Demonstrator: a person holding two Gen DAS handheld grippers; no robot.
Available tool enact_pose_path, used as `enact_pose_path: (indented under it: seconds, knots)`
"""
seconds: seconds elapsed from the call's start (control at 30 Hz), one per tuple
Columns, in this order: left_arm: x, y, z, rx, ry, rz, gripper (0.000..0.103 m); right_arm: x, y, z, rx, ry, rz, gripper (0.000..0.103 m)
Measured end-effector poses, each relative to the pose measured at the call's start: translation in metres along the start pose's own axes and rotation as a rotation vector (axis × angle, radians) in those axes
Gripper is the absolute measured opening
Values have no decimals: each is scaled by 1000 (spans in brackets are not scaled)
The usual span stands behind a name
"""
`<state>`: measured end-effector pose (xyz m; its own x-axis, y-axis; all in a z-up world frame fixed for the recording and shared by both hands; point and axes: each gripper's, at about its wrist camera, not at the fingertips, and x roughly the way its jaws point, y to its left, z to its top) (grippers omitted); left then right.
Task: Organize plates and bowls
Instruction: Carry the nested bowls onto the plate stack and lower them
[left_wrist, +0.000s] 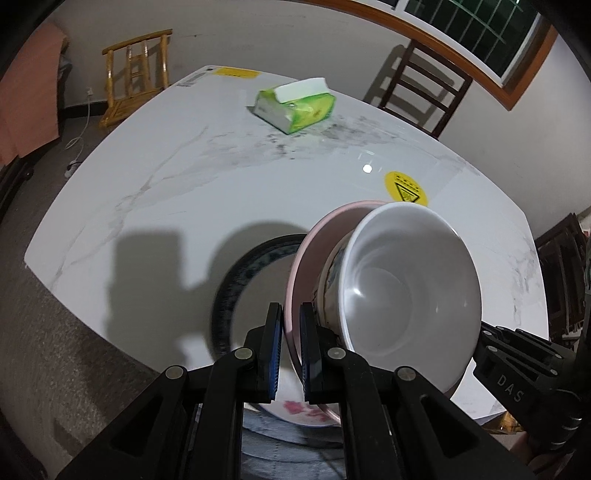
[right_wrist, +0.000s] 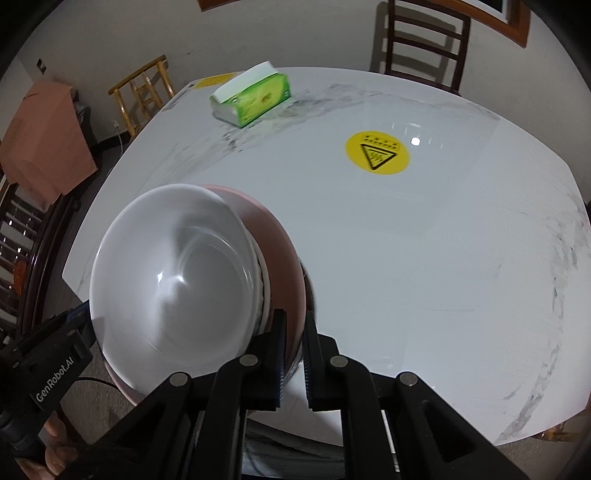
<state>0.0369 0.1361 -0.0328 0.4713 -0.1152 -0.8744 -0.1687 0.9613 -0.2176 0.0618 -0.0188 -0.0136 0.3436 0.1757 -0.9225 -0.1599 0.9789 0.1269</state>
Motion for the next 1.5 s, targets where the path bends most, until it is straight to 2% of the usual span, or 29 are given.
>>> enact_pose_path:
  seconds: [0.3, 0.73, 0.97, 1.5]
  knots:
    - [6, 22, -3, -37, 17, 2, 5, 11, 15, -1, -17, 24, -3, 8]
    - [22, 31, -5, -52, 43, 6, 5, 24, 19, -4, -13, 41, -8, 9]
    - [26, 33, -8, -50, 50, 11, 4, 23, 21, -3, -15, 30, 5, 12]
    - [21, 33, -7, -38, 30, 22, 5, 19, 26, -8, -56, -5, -30, 14]
